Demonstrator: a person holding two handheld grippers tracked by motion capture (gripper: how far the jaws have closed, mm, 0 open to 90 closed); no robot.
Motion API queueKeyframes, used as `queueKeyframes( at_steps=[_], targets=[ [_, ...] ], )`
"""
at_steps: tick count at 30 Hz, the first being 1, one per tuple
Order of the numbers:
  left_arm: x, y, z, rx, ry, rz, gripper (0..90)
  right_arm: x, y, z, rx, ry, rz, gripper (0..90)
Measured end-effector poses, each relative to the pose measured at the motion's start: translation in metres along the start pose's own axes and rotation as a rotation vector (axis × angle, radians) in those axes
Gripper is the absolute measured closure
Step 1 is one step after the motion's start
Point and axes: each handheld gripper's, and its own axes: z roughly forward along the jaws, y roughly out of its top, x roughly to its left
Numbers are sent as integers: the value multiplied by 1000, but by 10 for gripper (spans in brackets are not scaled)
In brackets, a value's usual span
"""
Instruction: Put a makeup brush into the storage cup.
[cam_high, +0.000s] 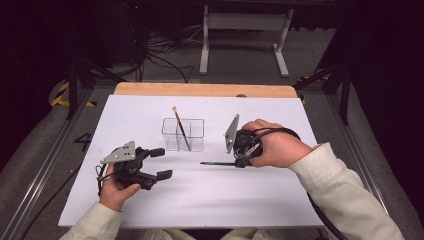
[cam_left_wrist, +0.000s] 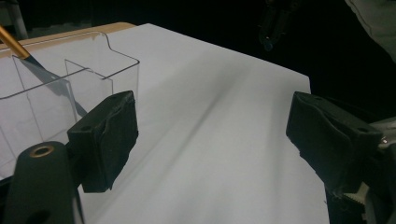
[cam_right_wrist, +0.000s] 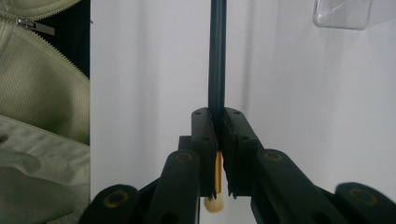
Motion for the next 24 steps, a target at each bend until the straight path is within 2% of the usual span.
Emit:
queueKeyframes(
  at_steps=[6,10,12,15,24],
  targets=[
    [-2,2,4,-5,4,2,176,-1,3,2,-5,-1,2,839],
    [-2,5,7,-7,13,8,175,-1,4,3,-6,1,91,839],
    [-2,6,8,-8,15,1,175,-1,5,3,-15,-5,101,840],
    [-2,9,12,-8,18,6,176,0,6,2,-16,-9,147,840],
    [1,22,30,-10,-23,32,183,1,8,2,-7,-5,153,840]
  ],
)
